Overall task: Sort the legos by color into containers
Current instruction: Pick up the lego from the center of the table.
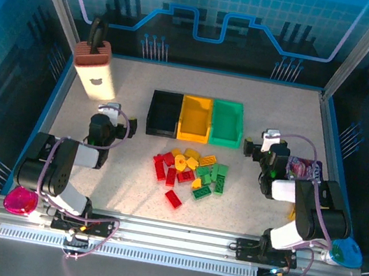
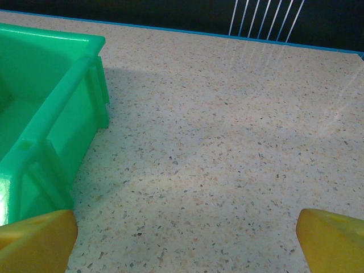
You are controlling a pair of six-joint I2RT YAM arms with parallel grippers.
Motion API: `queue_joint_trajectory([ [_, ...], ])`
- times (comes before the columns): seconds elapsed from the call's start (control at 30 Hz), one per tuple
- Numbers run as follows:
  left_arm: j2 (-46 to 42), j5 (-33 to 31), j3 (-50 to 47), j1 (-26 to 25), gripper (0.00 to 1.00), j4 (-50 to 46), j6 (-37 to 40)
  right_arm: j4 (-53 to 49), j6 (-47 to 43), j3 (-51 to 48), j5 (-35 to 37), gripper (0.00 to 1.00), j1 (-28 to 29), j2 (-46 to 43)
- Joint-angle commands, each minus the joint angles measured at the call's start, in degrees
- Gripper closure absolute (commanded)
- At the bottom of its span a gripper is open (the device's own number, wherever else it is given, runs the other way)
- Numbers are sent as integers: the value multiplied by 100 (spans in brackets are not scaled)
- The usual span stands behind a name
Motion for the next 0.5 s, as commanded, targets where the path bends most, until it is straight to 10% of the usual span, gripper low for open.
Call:
queue_joint_trajectory([
  [0.0, 63, 134, 129, -36, 1, 215, 22, 205, -61, 107, -59, 0, -5, 47],
  [0.47, -612, -949, 241, -251, 1, -535, -54, -524, -424, 197, 64, 0, 303, -739],
])
